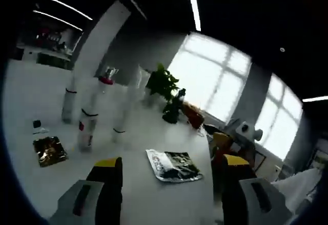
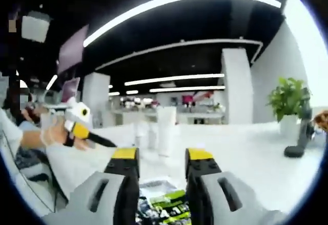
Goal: Arrange the skincare products in the storage area until every visible bottle or jar stands upright without overlapping.
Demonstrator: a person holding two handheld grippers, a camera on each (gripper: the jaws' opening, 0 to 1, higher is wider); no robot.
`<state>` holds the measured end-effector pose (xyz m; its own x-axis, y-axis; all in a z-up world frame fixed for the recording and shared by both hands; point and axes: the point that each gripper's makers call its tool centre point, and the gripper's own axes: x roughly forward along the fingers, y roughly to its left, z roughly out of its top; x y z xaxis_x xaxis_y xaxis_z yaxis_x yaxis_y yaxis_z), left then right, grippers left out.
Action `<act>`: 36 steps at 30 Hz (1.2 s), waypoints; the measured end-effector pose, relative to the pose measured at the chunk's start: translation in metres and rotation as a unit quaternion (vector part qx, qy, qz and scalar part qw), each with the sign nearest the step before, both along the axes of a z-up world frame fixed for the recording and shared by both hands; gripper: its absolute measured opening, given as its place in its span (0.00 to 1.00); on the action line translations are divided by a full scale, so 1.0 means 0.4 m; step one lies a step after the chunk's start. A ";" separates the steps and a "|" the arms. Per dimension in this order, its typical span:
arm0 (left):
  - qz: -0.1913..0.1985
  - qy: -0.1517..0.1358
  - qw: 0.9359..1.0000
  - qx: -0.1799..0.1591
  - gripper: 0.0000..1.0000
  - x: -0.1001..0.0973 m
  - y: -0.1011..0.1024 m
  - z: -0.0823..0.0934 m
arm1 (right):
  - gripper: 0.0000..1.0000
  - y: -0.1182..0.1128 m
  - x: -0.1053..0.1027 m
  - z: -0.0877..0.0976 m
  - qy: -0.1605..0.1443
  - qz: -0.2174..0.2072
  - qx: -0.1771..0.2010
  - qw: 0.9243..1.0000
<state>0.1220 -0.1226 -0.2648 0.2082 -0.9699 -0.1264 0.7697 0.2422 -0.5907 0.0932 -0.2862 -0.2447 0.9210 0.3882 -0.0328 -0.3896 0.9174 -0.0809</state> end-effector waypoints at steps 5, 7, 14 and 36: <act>-0.010 0.016 1.000 0.012 0.76 -0.018 -0.029 -0.032 | 0.00 -0.026 0.007 -0.066 0.051 -0.024 -0.034 0.998; -0.018 0.043 0.999 0.009 0.75 -0.032 -0.046 -0.044 | 0.00 -0.040 0.015 -0.080 0.058 -0.030 -0.036 0.997; -0.053 0.133 0.990 -0.004 0.75 -0.065 -0.090 -0.071 | 0.00 -0.130 0.023 -0.222 0.190 -0.086 -0.054 0.977; -0.072 0.212 0.974 -0.007 0.74 -0.103 -0.138 -0.095 | 0.00 -0.169 0.037 -0.260 0.195 -0.105 -0.070 0.973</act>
<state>0.0806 -0.1779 -0.3030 0.0009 -0.9874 -0.1581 0.4805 0.1391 -0.8659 0.1082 -0.3539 -0.3487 0.8865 0.1598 -0.4342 -0.2216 0.9705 -0.0953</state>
